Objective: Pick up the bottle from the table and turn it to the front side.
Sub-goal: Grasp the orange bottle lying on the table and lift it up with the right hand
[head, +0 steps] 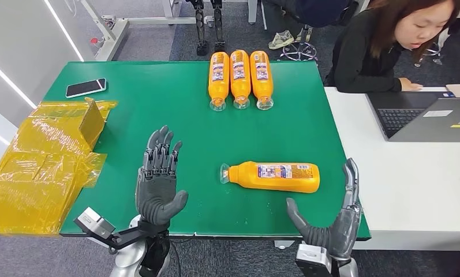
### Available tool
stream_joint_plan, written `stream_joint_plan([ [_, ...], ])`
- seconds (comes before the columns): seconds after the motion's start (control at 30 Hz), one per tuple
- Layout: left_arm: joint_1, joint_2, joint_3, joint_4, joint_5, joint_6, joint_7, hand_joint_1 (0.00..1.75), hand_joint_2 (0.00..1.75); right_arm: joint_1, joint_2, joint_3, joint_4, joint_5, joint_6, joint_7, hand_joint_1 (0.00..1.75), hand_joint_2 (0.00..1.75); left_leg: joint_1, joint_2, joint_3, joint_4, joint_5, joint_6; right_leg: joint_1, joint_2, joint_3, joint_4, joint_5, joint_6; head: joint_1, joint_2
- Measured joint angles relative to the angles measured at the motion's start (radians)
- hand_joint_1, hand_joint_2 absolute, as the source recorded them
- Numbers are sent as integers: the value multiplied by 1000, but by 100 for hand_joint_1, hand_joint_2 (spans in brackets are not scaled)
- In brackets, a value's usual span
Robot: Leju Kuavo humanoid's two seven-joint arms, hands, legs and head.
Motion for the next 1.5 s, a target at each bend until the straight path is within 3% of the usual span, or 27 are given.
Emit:
stream_joint_plan([
  [0.47, -1, 0, 0, 5, 0, 0, -2, 0, 175, 0, -2, 0, 3, 39, -18, 12, 0, 175, 0, 0, 0, 0, 0, 0, 0, 0, 0, 0, 0, 0, 0, 0],
  [0.53, -1, 0, 0, 9, -4, -1, -5, 0, 175, -4, -4, 0, 8, 165, -39, 57, 0, 175, 0, 0, 0, 0, 0, 0, 0, 0, 0, 0, 0, 0, 0, 0],
  [0.7, -3, -2, 0, 22, -20, -2, -19, 0, 175, -59, -28, -21, 31, 690, -54, 273, 0, 175, 0, 1, 0, 0, 0, 0, 0, 0, 0, 0, 0, 0, 0, 0],
  [0.83, -4, -2, 0, 26, -23, -5, -21, 0, 175, -152, -88, -26, 89, 838, -54, 400, 0, 175, 0, 1, 0, 1, 1, 1, 0, 0, 1, 0, 1, 0, 0, 0],
  [1.1, -4, -2, 0, 31, -24, -7, -21, 0, 175, -211, -143, -24, 141, 852, -54, 442, 0, 175, 0, 1, 0, 1, 1, 1, 0, 0, 1, 0, 1, 0, 0, 0],
  [1.23, -4, -2, 0, 31, -19, -20, -11, 0, 175, -277, -208, 2, 198, 827, -20, 509, 0, 175, 0, 1, 0, 1, 1, 1, 0, 0, 1, 0, 1, 0, 0, 0],
  [1.5, -10, -2, 0, 38, -16, -59, -5, 0, 175, -467, -319, 65, 358, 505, 335, 398, 0, 175, -1, 0, 0, 2, 2, 3, 0, 0, 1, 0, 3, 2, 0, 0],
])
